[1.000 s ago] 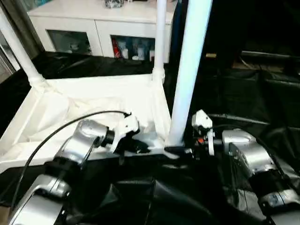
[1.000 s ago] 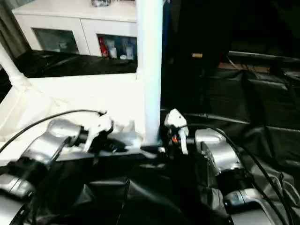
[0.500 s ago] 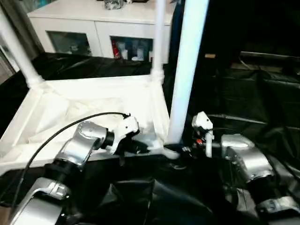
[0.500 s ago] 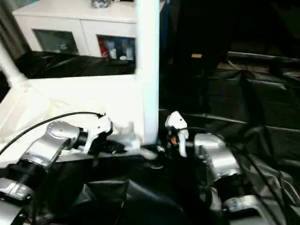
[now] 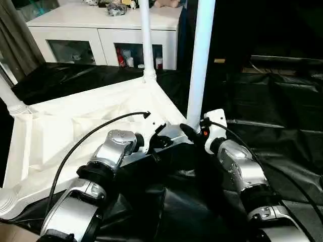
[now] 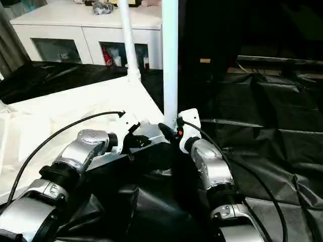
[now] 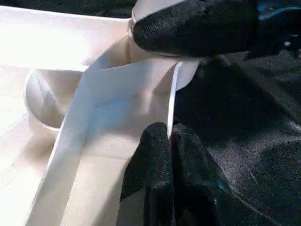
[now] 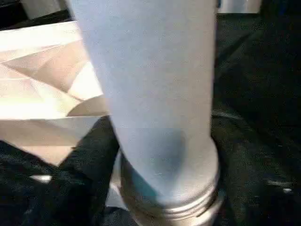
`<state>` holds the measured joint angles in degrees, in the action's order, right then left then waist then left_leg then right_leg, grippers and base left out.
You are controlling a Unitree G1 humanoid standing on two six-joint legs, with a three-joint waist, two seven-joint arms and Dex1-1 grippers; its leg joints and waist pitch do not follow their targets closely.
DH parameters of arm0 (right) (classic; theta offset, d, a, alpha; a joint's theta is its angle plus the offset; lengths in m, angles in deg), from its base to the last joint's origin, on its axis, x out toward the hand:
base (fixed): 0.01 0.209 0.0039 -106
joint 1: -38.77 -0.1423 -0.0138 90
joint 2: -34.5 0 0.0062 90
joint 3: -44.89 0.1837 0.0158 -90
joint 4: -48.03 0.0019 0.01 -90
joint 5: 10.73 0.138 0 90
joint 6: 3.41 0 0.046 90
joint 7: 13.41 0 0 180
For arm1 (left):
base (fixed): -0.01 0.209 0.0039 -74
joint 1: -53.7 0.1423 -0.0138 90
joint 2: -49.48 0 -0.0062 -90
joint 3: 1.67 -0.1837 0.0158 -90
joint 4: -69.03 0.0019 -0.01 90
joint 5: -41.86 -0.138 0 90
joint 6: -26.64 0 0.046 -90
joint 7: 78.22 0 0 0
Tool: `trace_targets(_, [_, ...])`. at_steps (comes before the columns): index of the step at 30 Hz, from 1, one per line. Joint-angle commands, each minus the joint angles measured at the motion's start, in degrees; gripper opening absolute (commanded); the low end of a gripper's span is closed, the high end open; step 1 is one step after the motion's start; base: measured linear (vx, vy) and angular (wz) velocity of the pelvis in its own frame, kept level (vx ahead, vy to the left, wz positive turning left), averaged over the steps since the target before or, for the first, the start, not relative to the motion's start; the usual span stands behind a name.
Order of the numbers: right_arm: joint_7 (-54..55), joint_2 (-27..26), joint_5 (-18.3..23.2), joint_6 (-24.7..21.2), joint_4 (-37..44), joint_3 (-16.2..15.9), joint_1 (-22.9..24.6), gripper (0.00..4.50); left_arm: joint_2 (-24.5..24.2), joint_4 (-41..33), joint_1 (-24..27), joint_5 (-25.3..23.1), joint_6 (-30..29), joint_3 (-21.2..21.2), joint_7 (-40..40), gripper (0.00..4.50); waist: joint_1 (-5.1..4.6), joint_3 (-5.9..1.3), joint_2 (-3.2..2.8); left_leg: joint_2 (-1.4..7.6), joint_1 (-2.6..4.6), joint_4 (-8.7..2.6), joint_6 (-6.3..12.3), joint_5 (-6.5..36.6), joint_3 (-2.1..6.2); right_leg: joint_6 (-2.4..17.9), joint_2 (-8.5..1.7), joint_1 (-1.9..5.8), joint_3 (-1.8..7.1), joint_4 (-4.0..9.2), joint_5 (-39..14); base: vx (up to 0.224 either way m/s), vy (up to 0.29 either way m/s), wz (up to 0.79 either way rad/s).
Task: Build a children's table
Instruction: Rotate leg to tighten
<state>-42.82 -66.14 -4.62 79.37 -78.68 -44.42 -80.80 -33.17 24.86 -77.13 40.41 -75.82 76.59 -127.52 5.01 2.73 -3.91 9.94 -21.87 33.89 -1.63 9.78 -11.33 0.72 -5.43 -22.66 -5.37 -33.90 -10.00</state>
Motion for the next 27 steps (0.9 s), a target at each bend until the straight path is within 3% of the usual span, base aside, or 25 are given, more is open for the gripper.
trace_targets(1, [-11.2,-5.9,1.3,-1.2,1.3,-8.4,0.6,3.51,3.4,-1.3,-3.6,1.0,1.2,0.6,3.9,0.00,-0.15,-3.30,0.49,3.30,1.44,-4.73,0.44,21.6,2.34,8.0,-4.32,1.80,2.80,5.67,-24.7,0.000,0.000,0.00])
trace_targets(2, [-11.6,-5.6,1.2,-1.1,1.4,-8.5,0.7,3.66,3.2,-1.4,-3.6,1.0,1.2,0.5,3.4,0.00,-0.15,-3.28,0.47,3.30,1.45,-4.73,0.43,21.7,2.31,8.1,-4.33,1.77,2.80,5.65,-24.5,0.000,0.000,0.00])
trace_targets(3, [-17.1,-2.2,1.8,-0.3,2.5,-9.4,0.6,3.66,1.1,-3.0,-2.5,1.2,1.8,-1.1,-2.8,0.00,0.01,-3.33,1.44,3.26,1.38,-4.70,0.94,21.4,2.28,8.2,-4.43,2.00,2.73,5.65,-24.8,0.000,0.000,0.00])
trace_targets(5, [-21.8,0.7,2.6,0.1,3.5,-9.8,0.6,3.66,-0.8,-4.7,-1.5,1.4,1.9,-2.4,-7.3,0.00,0.77,-3.65,1.09,3.55,1.08,-4.48,1.99,18.8,2.21,8.4,-4.62,2.27,2.91,5.10,-22.7,0.000,0.000,0.00])
trace_targets(7, [-28.4,4.7,3.9,-0.5,4.7,-10.2,0.7,3.66,-3.2,-7.6,0.0,2.2,1.7,-3.2,-12.0,0.00,0.83,-3.80,1.42,3.80,0.52,-4.39,3.08,15.2,2.07,10.5,-4.42,2.57,2.85,4.11,-16.1,0.000,0.000,0.00])
trace_targets(12, [-40.1,12.3,5.1,-2.2,6.4,-10.6,0.6,3.66,-9.5,-12.8,2.7,2.8,2.2,-5.4,-22.6,0.00,1.47,-4.28,1.35,3.72,0.39,-3.37,5.97,9.2,1.59,13.8,-4.25,2.50,2.89,2.87,-7.8,0.032,-0.010,0.00])
trace_targets(13, [-41.9,13.4,4.9,-2.3,6.0,-10.3,0.4,3.66,-11.1,-13.8,3.3,2.8,2.6,-6.2,-25.5,0.00,1.89,-4.49,0.98,3.82,0.59,-3.18,6.37,8.1,1.64,14.5,-4.22,2.36,2.83,2.55,-5.5,0.000,0.000,0.00])
trace_targets(14, [-42.6,13.9,4.7,-2.3,5.7,-10.2,0.2,3.66,-12.0,-14.5,3.8,3.0,2.6,-6.6,-27.1,0.00,1.76,-4.42,1.21,3.78,0.44,-3.15,6.85,7.7,1.50,14.9,-4.10,2.41,2.86,2.48,-4.4,0.000,0.000,0.00])
trace_targets(15, [-43.0,14.2,4.5,-2.2,5.6,-10.2,0.2,3.66,-12.5,-15.0,4.1,3.1,2.6,-6.8,-28.2,0.00,2.00,-4.37,0.82,3.83,0.65,-3.12,6.90,7.8,1.42,15.4,-3.97,2.13,2.83,2.41,-3.7,0.000,0.000,0.00])
trace_targets(18, [-43.7,14.7,4.0,-1.4,5.2,-10.3,0.0,3.66,-14.0,-16.8,4.9,3.0,2.7,-7.3,-29.8,0.00,2.60,-4.31,0.71,4.09,0.93,-3.30,5.89,9.2,1.49,15.5,-3.90,1.97,2.83,2.42,-4.8,0.000,0.000,0.00])
trace_targets(19, [-43.8,14.6,4.1,-1.1,5.1,-10.5,0.0,3.66,-14.3,-17.1,5.1,2.8,2.4,-7.4,-29.9,0.00,2.90,-4.22,1.09,4.17,1.14,-3.44,4.97,10.6,1.44,15.2,-4.00,1.90,2.89,2.64,-6.6,0.000,0.000,0.00])
trace_targets(20, [-43.9,14.5,4.1,-1.0,5.1,-10.8,0.1,3.66,-14.4,-17.0,5.2,2.5,2.6,-7.4,-29.7,0.00,3.00,-4.13,1.00,4.16,1.16,-3.46,4.52,11.2,1.48,15.1,-4.09,1.88,2.95,2.68,-7.6,0.000,0.000,0.00])
trace_targets(24, [-45.0,14.4,4.2,-1.5,5.6,-11.8,0.6,3.52,-14.7,-17.4,5.4,2.6,2.3,-7.5,-29.4,0.00,2.85,-3.85,0.86,4.12,1.17,-3.99,1.84,15.1,1.64,13.3,-4.23,1.98,3.08,3.23,-13.5,0.000,0.000,0.00])
trace_targets(27, [-45.3,14.1,4.7,-2.2,5.9,-11.6,0.9,3.39,-14.3,-17.3,5.4,2.7,2.2,-7.2,-28.8,0.00,2.79,-3.89,0.99,4.01,1.07,-3.94,1.71,14.8,1.64,12.8,-4.27,2.04,3.14,3.35,-13.8,0.000,0.000,0.00])
